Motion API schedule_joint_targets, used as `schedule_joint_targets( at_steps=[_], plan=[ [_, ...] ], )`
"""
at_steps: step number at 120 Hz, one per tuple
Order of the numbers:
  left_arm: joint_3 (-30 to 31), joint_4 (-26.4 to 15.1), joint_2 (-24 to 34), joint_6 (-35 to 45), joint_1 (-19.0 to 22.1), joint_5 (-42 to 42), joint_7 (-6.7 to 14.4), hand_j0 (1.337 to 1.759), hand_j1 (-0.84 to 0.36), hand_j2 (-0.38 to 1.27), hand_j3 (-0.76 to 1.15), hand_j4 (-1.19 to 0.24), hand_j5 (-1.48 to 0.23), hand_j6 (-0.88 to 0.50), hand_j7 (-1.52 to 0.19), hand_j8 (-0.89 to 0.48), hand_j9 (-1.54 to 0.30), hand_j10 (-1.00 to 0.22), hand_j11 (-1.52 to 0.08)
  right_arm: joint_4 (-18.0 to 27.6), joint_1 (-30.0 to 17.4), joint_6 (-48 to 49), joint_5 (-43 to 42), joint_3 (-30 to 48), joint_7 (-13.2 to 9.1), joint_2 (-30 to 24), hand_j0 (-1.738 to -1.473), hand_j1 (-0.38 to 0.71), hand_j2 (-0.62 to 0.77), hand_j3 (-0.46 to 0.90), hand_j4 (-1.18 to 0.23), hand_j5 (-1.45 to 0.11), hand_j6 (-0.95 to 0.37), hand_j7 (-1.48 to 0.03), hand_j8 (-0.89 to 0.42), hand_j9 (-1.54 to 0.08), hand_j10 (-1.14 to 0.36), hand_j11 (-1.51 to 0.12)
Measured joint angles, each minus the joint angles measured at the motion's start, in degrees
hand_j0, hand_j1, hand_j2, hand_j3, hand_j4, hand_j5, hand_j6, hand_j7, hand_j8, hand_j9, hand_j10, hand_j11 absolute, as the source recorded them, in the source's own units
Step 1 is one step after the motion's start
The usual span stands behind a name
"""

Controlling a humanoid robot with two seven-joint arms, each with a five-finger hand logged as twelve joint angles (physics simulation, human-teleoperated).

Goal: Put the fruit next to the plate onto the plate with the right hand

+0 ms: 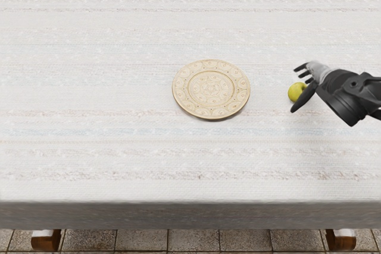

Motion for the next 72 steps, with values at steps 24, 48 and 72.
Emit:
schedule_joint_targets(
  at_steps=[24, 48, 72],
  plan=[
    [0.0, 0.0, 0.0, 0.0, 0.0, 0.0, 0.0, 1.658, 0.06, 0.05, 0.00, -0.24, -0.32, -0.24, -0.32, -0.24, -0.32, -0.24, -0.32, -0.5, -0.2, -1.3, -0.1, -0.3, 0.0, 0.2, -1.658, 0.00, -0.06, 0.00, -0.29, -0.38, -0.29, -0.38, -0.29, -0.38, -0.29, -0.38],
    [0.0, 0.0, 0.0, 0.0, 0.0, 0.0, 0.0, 1.658, 0.06, 0.05, 0.00, -0.24, -0.32, -0.24, -0.32, -0.24, -0.32, -0.24, -0.32, -3.2, -0.6, -2.0, -0.2, -0.4, 0.0, 2.6, -1.658, 0.03, -0.06, 0.00, -0.33, -0.41, -0.33, -0.42, -0.34, -0.42, -0.32, -0.42],
    [0.0, 0.0, 0.0, 0.0, 0.0, 0.0, 0.0, 1.658, 0.06, 0.05, 0.00, -0.24, -0.32, -0.24, -0.32, -0.24, -0.32, -0.24, -0.32, -4.2, -0.7, -3.0, -0.5, -1.5, 0.0, 3.3, -1.658, 0.09, -0.06, 0.00, -0.39, -0.46, -0.38, -0.48, -0.41, -0.48, -0.38, -0.48]
  ],
)
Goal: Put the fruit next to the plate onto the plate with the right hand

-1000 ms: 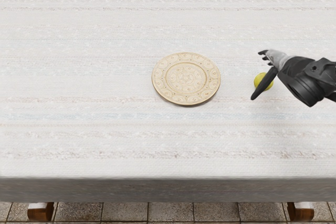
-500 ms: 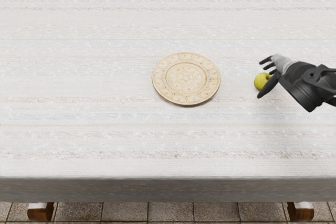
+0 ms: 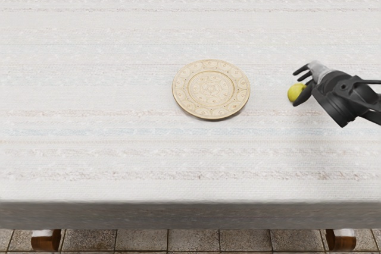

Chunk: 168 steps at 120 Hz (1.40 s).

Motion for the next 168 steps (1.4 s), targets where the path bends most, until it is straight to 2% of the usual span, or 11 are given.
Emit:
schedule_joint_targets(
  at_steps=[49, 71, 94, 100, 113, 124, 136, 138, 147, 159, 168],
  plan=[
    [0.0, 0.0, 0.0, 0.0, 0.0, 0.0, 0.0, 1.658, 0.06, 0.05, 0.00, -0.24, -0.32, -0.24, -0.32, -0.24, -0.32, -0.24, -0.32, -3.6, -0.6, -1.4, 0.3, -0.6, 0.0, 1.3, -1.658, 0.10, -0.07, 0.00, -0.38, -0.48, -0.38, -0.49, -0.38, -0.49, -0.38, -0.49],
    [0.0, 0.0, 0.0, 0.0, 0.0, 0.0, 0.0, 1.658, 0.06, 0.05, 0.00, -0.24, -0.32, -0.24, -0.32, -0.24, -0.32, -0.24, -0.32, -5.6, -1.5, -1.7, -0.2, -0.7, 0.0, 4.1, -1.658, 0.10, -0.07, 0.00, -0.38, -0.49, -0.38, -0.49, -0.38, -0.49, -0.38, -0.49],
    [0.0, 0.0, 0.0, 0.0, 0.0, 0.0, 0.0, 1.658, 0.06, 0.05, 0.00, -0.24, -0.32, -0.24, -0.32, -0.24, -0.32, -0.24, -0.32, -6.5, -2.1, -1.6, -0.5, -0.7, 0.0, 5.0, -1.658, 0.19, -0.09, 0.00, -0.46, -0.59, -0.46, -0.59, -0.45, -0.59, -0.46, -0.59],
    [0.0, 0.0, 0.0, 0.0, 0.0, 0.0, 0.0, 1.658, 0.06, 0.05, 0.00, -0.24, -0.32, -0.24, -0.32, -0.24, -0.32, -0.24, -0.32, -6.5, -2.3, -1.6, -0.6, -0.7, 0.0, 5.0, -1.657, 0.23, -0.07, 0.00, -0.49, -0.62, -0.47, -0.63, -0.42, -0.63, -0.49, -0.63],
    [0.0, 0.0, 0.0, 0.0, 0.0, 0.0, 0.0, 1.658, 0.06, 0.05, 0.00, -0.24, -0.32, -0.24, -0.32, -0.24, -0.32, -0.24, -0.32, -6.6, -2.4, -1.3, -0.9, -0.7, 0.0, 5.1, -1.651, 0.25, -0.02, 0.00, -0.56, -0.71, -0.44, -0.72, -0.36, -0.72, -0.55, -0.72],
    [0.0, 0.0, 0.0, 0.0, 0.0, 0.0, 0.0, 1.658, 0.06, 0.05, 0.00, -0.24, -0.32, -0.24, -0.32, -0.24, -0.32, -0.24, -0.32, -6.6, -2.4, -1.1, -0.9, -0.7, 0.0, 5.0, -1.650, 0.28, 0.11, 0.00, -0.63, -0.79, -0.43, -0.80, -0.37, -0.81, -0.57, -0.81],
    [0.0, 0.0, 0.0, 0.0, 0.0, 0.0, 0.0, 1.658, 0.06, 0.05, 0.00, -0.24, -0.32, -0.24, -0.32, -0.24, -0.32, -0.24, -0.32, -6.6, -2.3, -0.8, -0.9, -0.7, 0.0, 5.0, -1.650, 0.28, 0.28, 0.00, -0.70, -0.86, -0.48, -0.89, -0.45, -0.89, -0.66, -0.89],
    [0.0, 0.0, 0.0, 0.0, 0.0, 0.0, 0.0, 1.658, 0.06, 0.05, 0.00, -0.24, -0.32, -0.24, -0.32, -0.24, -0.32, -0.24, -0.32, -6.6, -2.3, -0.7, -0.9, -0.7, 0.0, 5.0, -1.648, 0.24, 0.22, 0.00, -0.71, -0.88, -0.49, -0.90, -0.46, -0.91, -0.67, -0.91],
    [0.0, 0.0, 0.0, 0.0, 0.0, 0.0, 0.0, 1.658, 0.06, 0.05, 0.00, -0.24, -0.32, -0.24, -0.32, -0.24, -0.32, -0.24, -0.32, -6.5, -2.0, 0.0, -0.7, -0.6, 0.0, 4.7, -1.649, 0.21, 0.25, 0.00, -0.73, -0.93, -0.49, -0.94, -0.46, -0.96, -0.70, -0.96],
    [0.0, 0.0, 0.0, 0.0, 0.0, 0.0, 0.0, 1.658, 0.06, 0.05, 0.00, -0.24, -0.32, -0.24, -0.32, -0.24, -0.32, -0.24, -0.32, -6.2, -1.6, 2.5, -0.5, 0.2, 0.0, 3.8, -1.651, 0.22, 0.41, 0.00, -0.75, -0.99, -0.51, -0.98, -0.47, -1.01, -0.72, -1.01],
    [0.0, 0.0, 0.0, 0.0, 0.0, 0.0, 0.0, 1.658, 0.06, 0.05, 0.00, -0.24, -0.32, -0.24, -0.32, -0.24, -0.32, -0.24, -0.32, -5.9, -1.4, 5.1, -0.1, 1.8, 0.0, 2.9, -1.654, 0.25, 0.47, 0.00, -0.75, -1.02, -0.50, -1.00, -0.46, -1.04, -0.72, -1.05]
  ],
)
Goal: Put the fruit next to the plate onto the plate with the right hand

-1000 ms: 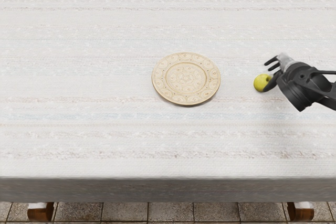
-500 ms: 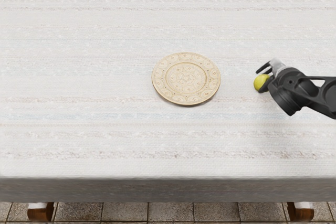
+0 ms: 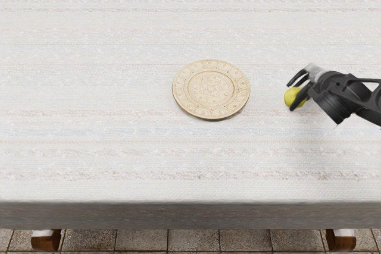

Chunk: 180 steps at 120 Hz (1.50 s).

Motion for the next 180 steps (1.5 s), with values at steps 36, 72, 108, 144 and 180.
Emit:
schedule_joint_targets(
  at_steps=[36, 72, 108, 144, 180],
  plan=[
    [0.0, 0.0, 0.0, 0.0, 0.0, 0.0, 0.0, 1.658, 0.06, 0.05, 0.00, -0.24, -0.32, -0.24, -0.32, -0.24, -0.32, -0.24, -0.32, 3.2, 0.5, 7.5, 1.2, 8.6, 0.0, -2.9, -1.658, 0.31, 0.57, 0.00, -0.75, -1.09, -0.47, -1.02, -0.40, -1.09, -0.67, -1.10],
    [0.0, 0.0, 0.0, 0.0, 0.0, 0.0, 0.0, 1.658, 0.06, 0.05, 0.00, -0.24, -0.32, -0.24, -0.32, -0.24, -0.32, -0.24, -0.32, 3.4, 2.7, 10.5, 4.4, 13.5, 0.0, 1.6, -1.658, 0.36, 0.58, 0.00, -0.76, -1.09, -0.43, -1.03, -0.38, -1.08, -0.63, -1.09],
    [0.0, 0.0, 0.0, 0.0, 0.0, 0.0, 0.0, 1.658, 0.06, 0.05, 0.00, -0.24, -0.32, -0.24, -0.32, -0.24, -0.32, -0.24, -0.32, -1.4, 3.6, 10.6, 5.1, 15.2, 0.0, 11.3, -1.658, 0.39, 0.58, 0.00, -0.76, -1.09, -0.43, -1.03, -0.35, -1.06, -0.61, -1.06],
    [0.0, 0.0, 0.0, 0.0, 0.0, 0.0, 0.0, 1.658, 0.06, 0.05, 0.00, -0.24, -0.32, -0.24, -0.32, -0.24, -0.32, -0.24, -0.32, -3.3, 3.3, 10.1, 4.8, 16.8, 0.0, 13.6, -1.658, 0.01, 0.20, 0.00, -0.35, -0.49, -0.25, -0.47, -0.21, -0.48, -0.32, -0.48],
    [0.0, 0.0, 0.0, 0.0, 0.0, 0.0, 0.0, 1.658, 0.06, 0.05, 0.00, -0.24, -0.32, -0.24, -0.32, -0.24, -0.32, -0.24, -0.32, 2.7, 0.2, 19.5, 12.8, 27.9, 0.0, 5.7, -1.658, -0.23, 0.04, 0.00, -0.11, -0.15, -0.09, -0.15, -0.08, -0.15, -0.11, -0.15]
  ],
)
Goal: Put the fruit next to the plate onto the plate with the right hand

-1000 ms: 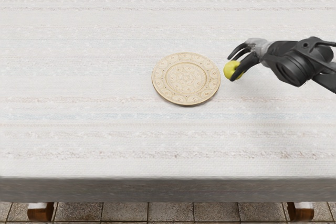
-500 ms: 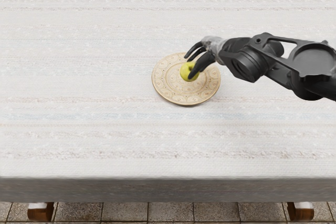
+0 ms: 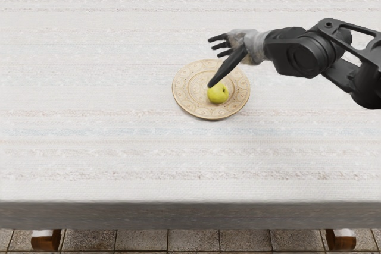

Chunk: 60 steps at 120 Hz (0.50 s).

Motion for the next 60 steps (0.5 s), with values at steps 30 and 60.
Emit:
schedule_joint_targets(
  at_steps=[30, 60],
  plan=[
    [0.0, 0.0, 0.0, 0.0, 0.0, 0.0, 0.0, 1.658, 0.06, 0.05, 0.00, -0.24, -0.32, -0.24, -0.32, -0.24, -0.32, -0.24, -0.32, 3.9, -16.2, 32.6, 20.6, 18.2, 0.0, -20.5, -1.658, -0.28, 0.01, 0.00, -0.06, -0.08, -0.06, -0.08, -0.05, -0.08, -0.06, -0.08],
    [0.0, -0.1, 0.0, 0.0, -0.2, 0.0, 0.0, 1.658, 0.06, 0.05, 0.00, -0.24, -0.32, -0.24, -0.32, -0.24, -0.32, -0.24, -0.32, -0.6, -25.7, 38.9, 33.5, 21.0, 0.0, -32.8, -1.658, -0.29, 0.00, 0.00, -0.05, -0.06, -0.04, -0.06, -0.04, -0.06, -0.05, -0.06]
  ],
)
